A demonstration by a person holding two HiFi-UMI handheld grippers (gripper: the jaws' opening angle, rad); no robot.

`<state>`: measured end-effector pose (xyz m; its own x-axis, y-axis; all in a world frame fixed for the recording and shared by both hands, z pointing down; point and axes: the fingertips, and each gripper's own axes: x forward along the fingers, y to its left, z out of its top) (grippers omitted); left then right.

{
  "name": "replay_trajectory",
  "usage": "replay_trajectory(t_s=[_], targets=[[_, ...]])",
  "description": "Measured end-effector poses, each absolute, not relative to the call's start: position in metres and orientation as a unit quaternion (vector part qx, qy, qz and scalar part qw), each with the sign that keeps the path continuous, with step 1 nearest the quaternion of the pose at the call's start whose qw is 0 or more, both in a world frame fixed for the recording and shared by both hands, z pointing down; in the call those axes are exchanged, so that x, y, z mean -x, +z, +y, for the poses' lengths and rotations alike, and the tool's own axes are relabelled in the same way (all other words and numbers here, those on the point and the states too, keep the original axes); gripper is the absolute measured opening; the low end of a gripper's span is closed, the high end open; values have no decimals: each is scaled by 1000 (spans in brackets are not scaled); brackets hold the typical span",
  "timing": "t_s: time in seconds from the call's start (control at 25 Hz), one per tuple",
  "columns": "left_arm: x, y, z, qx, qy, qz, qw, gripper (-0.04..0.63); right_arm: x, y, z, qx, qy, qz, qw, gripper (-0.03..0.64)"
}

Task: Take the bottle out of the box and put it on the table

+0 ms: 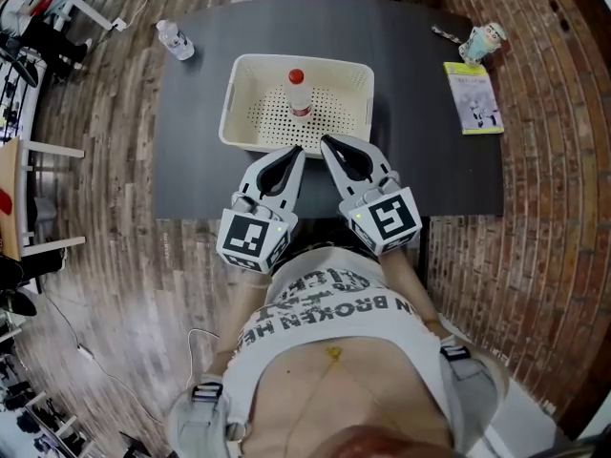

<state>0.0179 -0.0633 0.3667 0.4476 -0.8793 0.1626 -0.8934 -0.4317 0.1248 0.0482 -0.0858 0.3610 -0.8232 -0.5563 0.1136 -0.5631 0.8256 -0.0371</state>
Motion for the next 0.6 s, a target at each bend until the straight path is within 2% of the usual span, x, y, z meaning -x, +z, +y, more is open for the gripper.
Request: replay_trajectory(t_s=[0.6], targets=[[-31, 373, -104, -839, 34, -535, 97, 6, -66, 371, -129, -290, 34, -955, 53, 9]])
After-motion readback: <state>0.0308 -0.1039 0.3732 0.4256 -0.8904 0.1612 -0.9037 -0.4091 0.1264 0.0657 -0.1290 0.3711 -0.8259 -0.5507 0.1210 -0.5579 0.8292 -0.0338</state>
